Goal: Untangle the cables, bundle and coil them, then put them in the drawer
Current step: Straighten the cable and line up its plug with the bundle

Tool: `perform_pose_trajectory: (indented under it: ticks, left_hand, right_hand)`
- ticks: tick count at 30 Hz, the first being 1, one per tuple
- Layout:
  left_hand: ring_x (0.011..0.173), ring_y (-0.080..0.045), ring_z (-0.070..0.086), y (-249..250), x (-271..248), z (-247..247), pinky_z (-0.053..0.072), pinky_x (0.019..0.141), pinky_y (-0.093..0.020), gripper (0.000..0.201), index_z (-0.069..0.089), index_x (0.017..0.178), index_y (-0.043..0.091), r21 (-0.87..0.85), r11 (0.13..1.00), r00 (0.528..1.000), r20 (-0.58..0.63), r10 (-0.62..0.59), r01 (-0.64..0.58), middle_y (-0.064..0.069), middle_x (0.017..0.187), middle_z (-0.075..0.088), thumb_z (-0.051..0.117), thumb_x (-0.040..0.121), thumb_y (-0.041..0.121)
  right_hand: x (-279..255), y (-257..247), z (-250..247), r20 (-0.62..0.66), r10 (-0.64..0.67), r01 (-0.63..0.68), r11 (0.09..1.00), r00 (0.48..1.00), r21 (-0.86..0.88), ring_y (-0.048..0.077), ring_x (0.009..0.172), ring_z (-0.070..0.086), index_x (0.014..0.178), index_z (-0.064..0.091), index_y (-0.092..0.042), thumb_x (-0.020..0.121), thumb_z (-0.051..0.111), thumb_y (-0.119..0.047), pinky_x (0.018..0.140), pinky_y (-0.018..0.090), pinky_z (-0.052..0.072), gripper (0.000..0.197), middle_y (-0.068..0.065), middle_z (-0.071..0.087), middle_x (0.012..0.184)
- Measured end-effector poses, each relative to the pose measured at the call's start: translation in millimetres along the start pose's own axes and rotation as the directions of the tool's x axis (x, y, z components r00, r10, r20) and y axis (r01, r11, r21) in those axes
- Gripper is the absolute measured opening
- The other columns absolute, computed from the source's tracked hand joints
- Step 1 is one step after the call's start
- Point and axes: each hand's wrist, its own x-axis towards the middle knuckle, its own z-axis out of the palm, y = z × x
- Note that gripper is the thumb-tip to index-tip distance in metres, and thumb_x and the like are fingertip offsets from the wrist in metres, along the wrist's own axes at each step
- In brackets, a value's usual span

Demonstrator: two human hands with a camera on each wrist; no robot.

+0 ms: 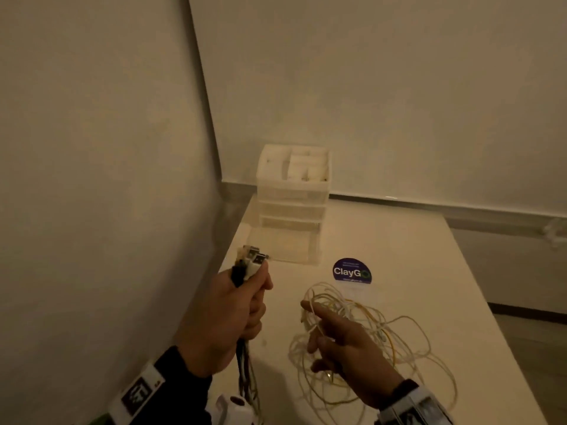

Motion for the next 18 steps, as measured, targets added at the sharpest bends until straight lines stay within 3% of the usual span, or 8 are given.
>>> perform_pose_trajectory:
  ticks: [4,7,9,11,14,16,18]
  left_hand:
    - [0.040,-0.010,0.015,-4.6,6.4,24.6,0.015,0.040,-0.019,0.034,0.054,0.078,0.007,0.029,0.997,0.994,0.092,-0.067,0.065,0.002,0.050,0.023,0.051,0.095,0.036]
    - [0.039,-0.009,0.017,-3.2,5.0,34.3,0.017,0.039,-0.019,0.033,0.053,0.075,0.008,0.091,0.994,0.991,0.112,-0.067,0.057,0.003,0.048,0.026,0.053,0.094,0.036]
    - [0.038,-0.009,0.018,-3.0,4.2,34.1,0.017,0.039,-0.018,0.033,0.054,0.075,0.008,0.106,0.994,0.993,0.111,-0.050,0.038,0.003,0.049,0.025,0.056,0.092,0.036]
    - [0.039,-0.010,0.018,-3.1,1.9,32.3,0.017,0.040,-0.019,0.033,0.056,0.078,0.006,0.104,0.994,0.992,0.113,-0.054,0.043,0.002,0.049,0.025,0.058,0.090,0.037]
    - [0.039,-0.009,0.016,-1.4,-2.3,30.6,0.013,0.041,-0.020,0.038,0.061,0.083,0.003,0.061,0.996,0.981,0.176,-0.078,0.068,0.002,0.049,0.024,0.057,0.091,0.040]
    - [0.039,-0.009,0.017,0.4,-7.4,32.1,0.013,0.041,-0.021,0.037,0.063,0.080,0.004,0.103,0.993,0.969,0.233,-0.078,0.055,0.002,0.048,0.025,0.058,0.090,0.039]
    - [0.038,-0.010,0.020,1.7,-9.2,34.3,0.018,0.040,-0.020,0.035,0.061,0.072,0.007,0.147,0.989,0.964,0.266,-0.020,-0.020,0.003,0.046,0.028,0.061,0.083,0.040]
  right_hand:
    - [-30.1,-31.5,15.3,0.063,-0.194,0.204,0.943,0.979,-0.264,0.018,0.061,0.050,0.132,0.042,-0.058,0.093,0.036,0.012,0.071,0.030,0.058,0.080,-0.001,0.063,0.083]
    - [-40.0,-30.9,15.9,0.041,-0.362,0.291,0.671,0.931,-0.682,0.012,0.080,0.055,0.135,0.027,-0.064,0.085,0.031,0.008,0.070,0.022,0.053,0.088,-0.014,0.059,0.088]
    - [-47.8,-33.4,17.3,0.030,-0.384,0.258,0.560,0.923,-0.787,0.007,0.083,0.051,0.132,0.026,-0.066,0.082,0.034,0.006,0.073,0.022,0.047,0.089,-0.020,0.051,0.092]
    - [-53.3,-34.3,21.1,0.031,-0.378,0.203,0.425,0.925,-0.882,0.005,0.088,0.051,0.133,0.003,-0.072,0.082,0.037,0.007,0.075,0.018,0.046,0.101,-0.022,0.047,0.097]
    - [-57.8,-28.9,33.4,0.082,-0.320,0.205,0.374,0.944,-0.904,0.007,0.095,0.055,0.121,-0.017,-0.079,0.084,0.034,0.007,0.083,0.025,0.051,0.107,-0.014,0.050,0.109]
    - [-59.7,-21.6,31.8,0.083,-0.304,0.201,0.381,0.949,-0.903,0.010,0.095,0.057,0.119,-0.015,-0.081,0.087,0.036,0.006,0.083,0.028,0.052,0.106,-0.011,0.052,0.110]
    - [-61.6,-21.0,24.7,0.079,-0.322,0.204,0.377,0.943,-0.903,0.007,0.089,0.056,0.126,0.000,-0.079,0.091,0.041,0.001,0.080,0.023,0.049,0.097,-0.014,0.053,0.102]
